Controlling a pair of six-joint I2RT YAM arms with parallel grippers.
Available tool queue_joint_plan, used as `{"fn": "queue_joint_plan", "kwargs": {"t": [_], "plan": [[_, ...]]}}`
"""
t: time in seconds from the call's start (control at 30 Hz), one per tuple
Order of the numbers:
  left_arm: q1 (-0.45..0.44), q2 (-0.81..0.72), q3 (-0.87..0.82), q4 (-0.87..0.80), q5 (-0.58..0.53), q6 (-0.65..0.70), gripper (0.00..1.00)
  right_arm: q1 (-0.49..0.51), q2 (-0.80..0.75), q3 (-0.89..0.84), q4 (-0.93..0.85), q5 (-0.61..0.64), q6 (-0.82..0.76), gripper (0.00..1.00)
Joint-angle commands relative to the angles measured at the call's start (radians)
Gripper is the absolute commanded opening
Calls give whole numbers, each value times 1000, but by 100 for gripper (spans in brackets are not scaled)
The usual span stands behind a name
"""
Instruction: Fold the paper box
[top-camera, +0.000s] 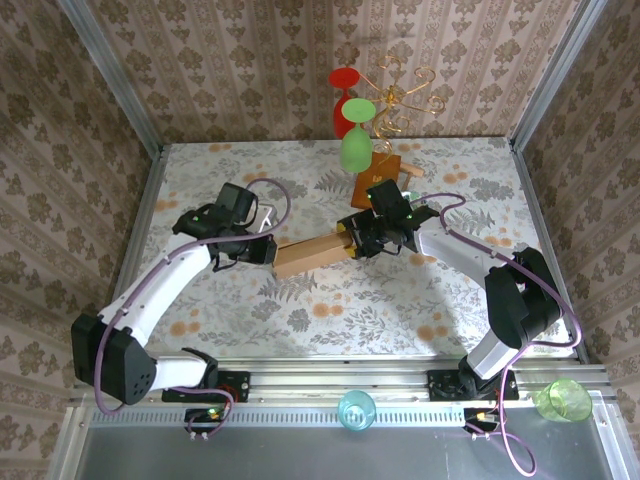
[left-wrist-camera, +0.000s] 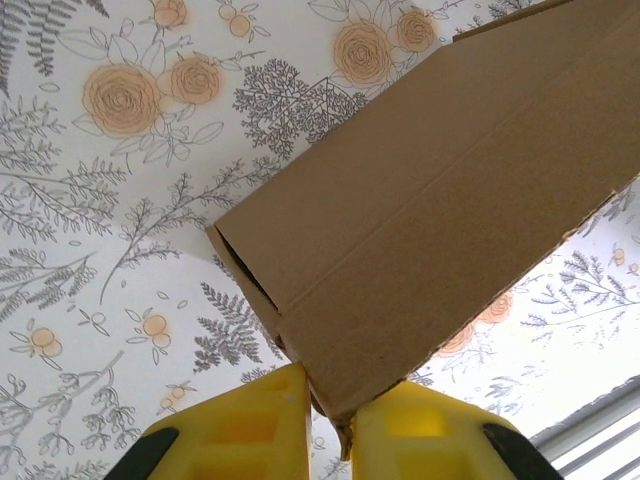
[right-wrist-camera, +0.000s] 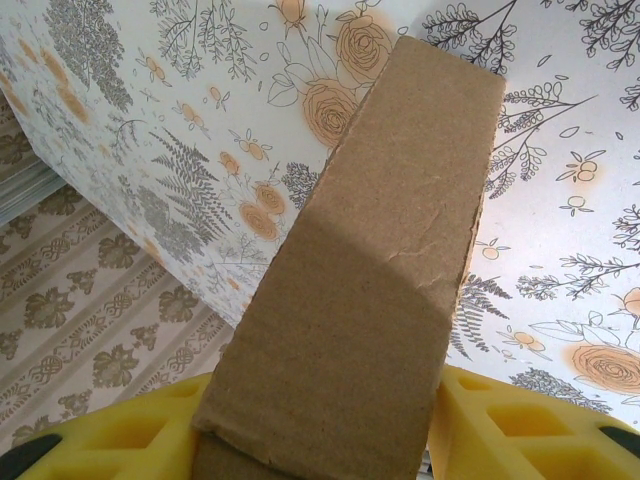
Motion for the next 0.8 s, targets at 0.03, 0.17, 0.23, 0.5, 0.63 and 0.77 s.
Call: {"fn": "queue_joint_plan", "kwargs": {"t": [0.03, 0.17, 0.23, 0.5, 0.63, 0.77], "plan": [[-7, 22, 30, -37, 75, -87, 15, 4, 20, 17, -34, 25, 5, 52], [-6, 24, 31, -40, 101, -121, 16, 3, 25, 20, -32, 27, 5, 51], [-3, 28, 33, -44, 113, -130, 15, 4, 26, 20, -33, 26, 5, 52], [15, 39, 34, -44, 157, -164, 15, 4, 27, 18, -37, 26, 6, 52], [16, 42, 28, -44, 160, -167, 15, 4, 28, 17, -36, 26, 5, 52], [16, 42, 14, -32, 168, -175, 15, 4, 27, 17, -34, 26, 5, 52]]}}
